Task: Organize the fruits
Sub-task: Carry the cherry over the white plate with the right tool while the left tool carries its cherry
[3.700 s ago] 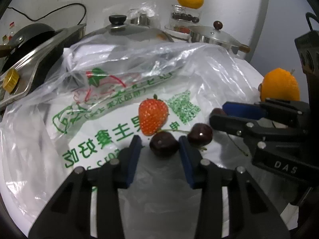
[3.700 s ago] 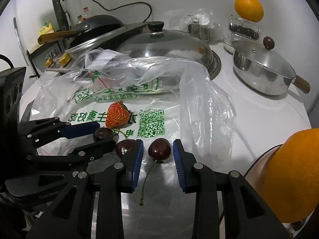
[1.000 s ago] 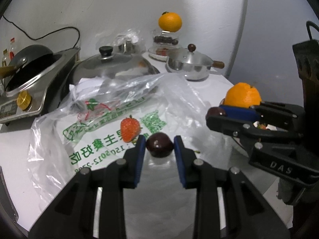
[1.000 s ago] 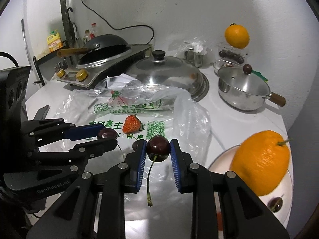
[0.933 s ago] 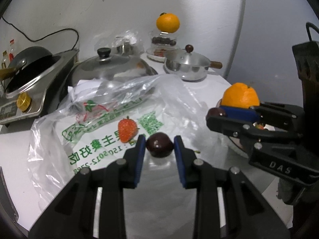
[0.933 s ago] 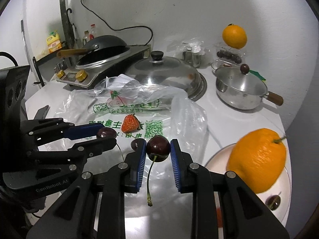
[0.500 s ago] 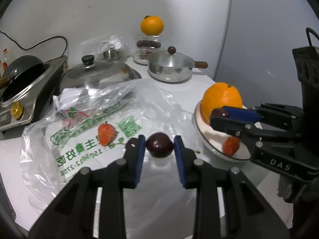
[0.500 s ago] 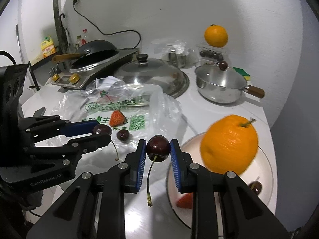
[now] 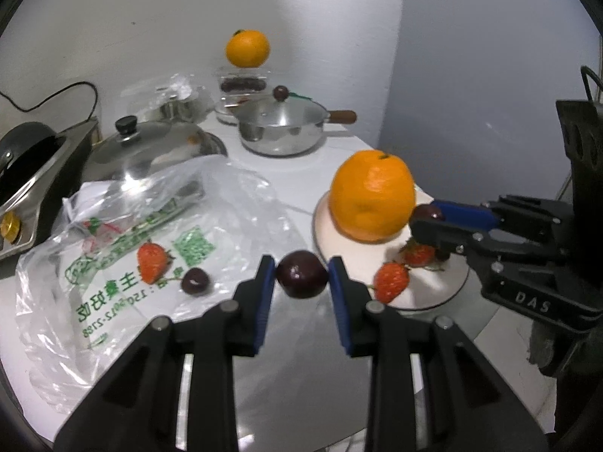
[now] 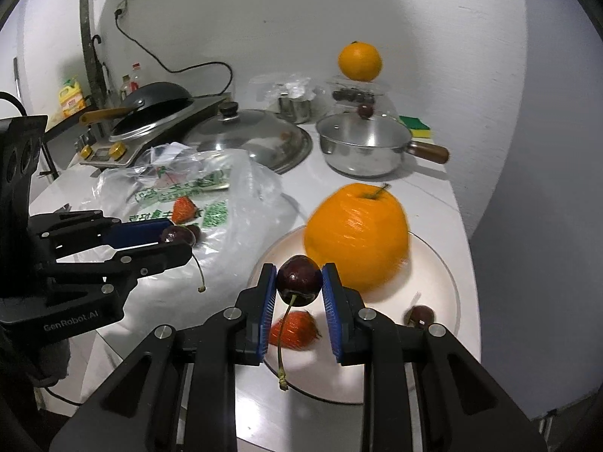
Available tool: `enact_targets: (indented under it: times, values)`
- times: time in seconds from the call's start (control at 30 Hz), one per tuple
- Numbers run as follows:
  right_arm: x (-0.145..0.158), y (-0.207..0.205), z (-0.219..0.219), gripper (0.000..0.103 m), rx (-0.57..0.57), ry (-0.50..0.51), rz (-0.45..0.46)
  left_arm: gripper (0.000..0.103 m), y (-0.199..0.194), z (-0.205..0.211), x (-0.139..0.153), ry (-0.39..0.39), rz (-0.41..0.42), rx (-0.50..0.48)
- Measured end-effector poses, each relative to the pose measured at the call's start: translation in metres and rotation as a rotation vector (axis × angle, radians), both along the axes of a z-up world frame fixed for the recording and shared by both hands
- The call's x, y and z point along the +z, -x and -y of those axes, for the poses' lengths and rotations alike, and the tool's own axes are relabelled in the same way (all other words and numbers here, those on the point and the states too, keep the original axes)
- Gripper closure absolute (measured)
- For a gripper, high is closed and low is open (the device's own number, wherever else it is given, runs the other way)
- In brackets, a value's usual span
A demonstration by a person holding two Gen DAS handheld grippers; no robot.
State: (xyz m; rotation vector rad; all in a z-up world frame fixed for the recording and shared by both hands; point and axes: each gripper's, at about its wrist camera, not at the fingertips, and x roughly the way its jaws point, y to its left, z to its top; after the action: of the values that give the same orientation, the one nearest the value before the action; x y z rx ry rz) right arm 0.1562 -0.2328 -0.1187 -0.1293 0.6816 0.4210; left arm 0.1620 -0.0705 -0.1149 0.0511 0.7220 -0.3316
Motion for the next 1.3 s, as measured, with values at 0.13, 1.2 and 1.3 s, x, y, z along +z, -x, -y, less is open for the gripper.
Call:
enact_targets:
  times: [0.13,1.2,1.3]
  values:
    - [-0.001,0.002,0.017,0.077,-0.026,-0.008,0.000,0.073,0.000,0.015,-0.001,-0.003,-0.005,-0.019]
    - [-0.021,-0.046,0.086,0.077,-0.085,-0.041,-0.039,0.073,-0.053,0.064,-0.024,-0.037,-0.069,-0.039]
    - [-0.025,-0.052,0.088,0.077,-0.088,-0.043,-0.043,0.073,-0.058,0.065,-0.028,-0.039,-0.081,-0.037]
